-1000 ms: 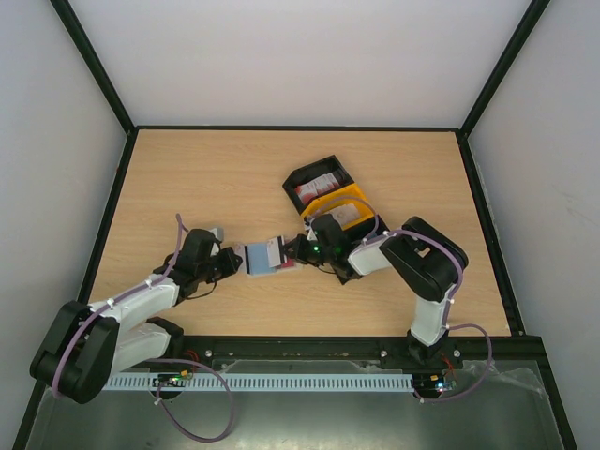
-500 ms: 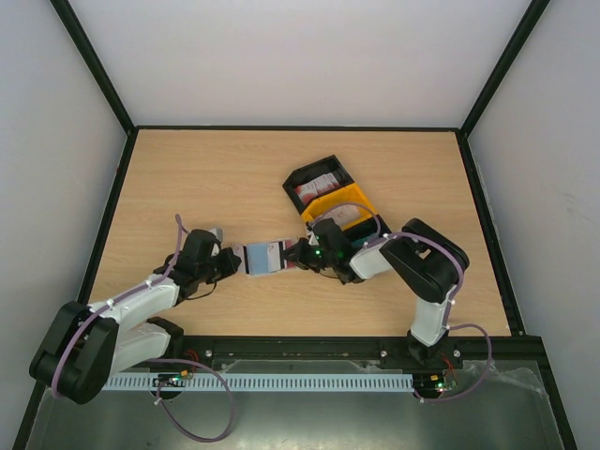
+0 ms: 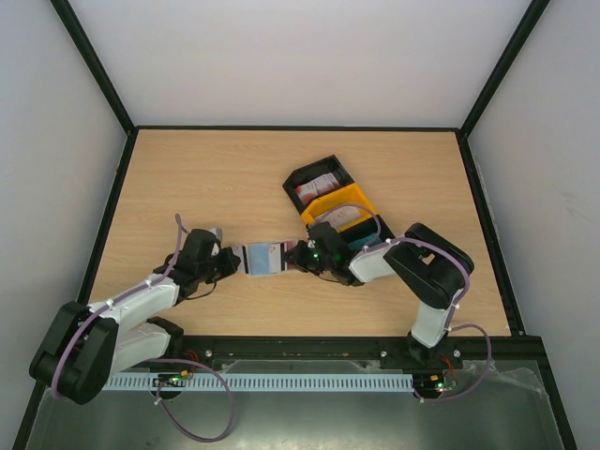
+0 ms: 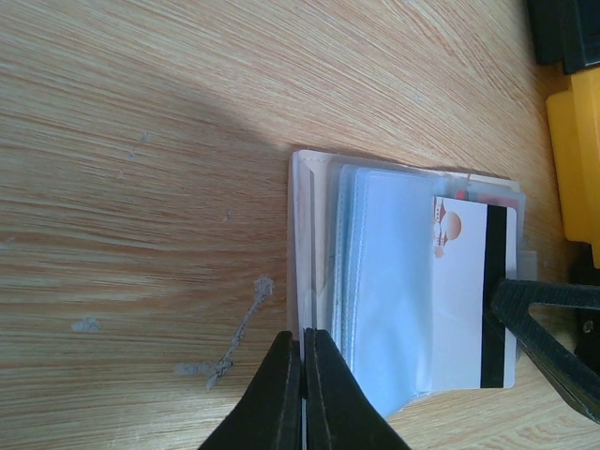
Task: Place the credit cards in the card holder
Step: Insert the credit card into the card holder.
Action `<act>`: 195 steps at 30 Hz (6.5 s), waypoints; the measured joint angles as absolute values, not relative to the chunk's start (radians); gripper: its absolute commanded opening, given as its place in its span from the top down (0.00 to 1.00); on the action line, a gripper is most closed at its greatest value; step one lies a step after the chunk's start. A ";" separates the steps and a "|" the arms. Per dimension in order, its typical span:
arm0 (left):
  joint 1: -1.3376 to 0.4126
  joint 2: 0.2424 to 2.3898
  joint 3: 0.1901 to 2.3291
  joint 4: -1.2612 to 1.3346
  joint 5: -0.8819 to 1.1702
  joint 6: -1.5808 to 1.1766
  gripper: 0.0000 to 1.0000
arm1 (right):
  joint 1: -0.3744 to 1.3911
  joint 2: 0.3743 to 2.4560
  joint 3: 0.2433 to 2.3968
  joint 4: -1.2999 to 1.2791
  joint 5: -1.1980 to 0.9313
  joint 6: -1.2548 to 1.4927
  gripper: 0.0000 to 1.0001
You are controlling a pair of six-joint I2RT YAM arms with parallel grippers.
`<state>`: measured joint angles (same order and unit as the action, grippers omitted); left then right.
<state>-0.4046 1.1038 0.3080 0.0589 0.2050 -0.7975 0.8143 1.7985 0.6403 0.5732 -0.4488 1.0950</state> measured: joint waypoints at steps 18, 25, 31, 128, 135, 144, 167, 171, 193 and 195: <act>-0.404 1.104 0.308 0.060 0.225 -0.796 0.97 | 0.819 1.847 0.689 0.581 -0.500 1.099 0.98; -0.403 1.104 0.308 0.061 0.231 -0.794 0.97 | 0.833 1.889 0.736 0.582 -0.521 1.082 0.98; -0.402 1.104 0.308 0.062 0.233 -0.793 0.97 | 0.852 1.915 0.760 0.595 -0.515 1.084 0.98; -0.534 0.882 0.257 0.448 0.210 -1.091 0.97 | 0.749 1.345 0.744 0.227 -0.412 0.767 0.39; -0.534 0.883 0.282 0.573 0.300 -1.214 0.97 | 0.743 1.380 0.679 0.433 -0.652 0.907 0.42; -0.537 0.924 0.283 0.705 0.377 -1.335 0.92 | 0.743 1.397 0.673 0.598 -0.776 1.024 0.92; -0.512 0.913 0.283 0.689 0.400 -1.306 0.97 | 0.733 1.414 0.674 0.625 -0.794 1.121 0.71; -0.509 0.910 0.282 0.654 0.383 -1.277 0.97 | 0.730 1.409 0.671 0.550 -0.754 1.074 0.53; -0.578 1.168 0.161 0.540 0.216 -1.167 0.97 | 0.891 1.559 0.767 -0.099 -0.157 0.609 0.47; -0.579 1.185 0.161 0.557 0.216 -1.166 0.97 | 0.900 1.592 0.793 -0.111 -0.152 0.588 0.47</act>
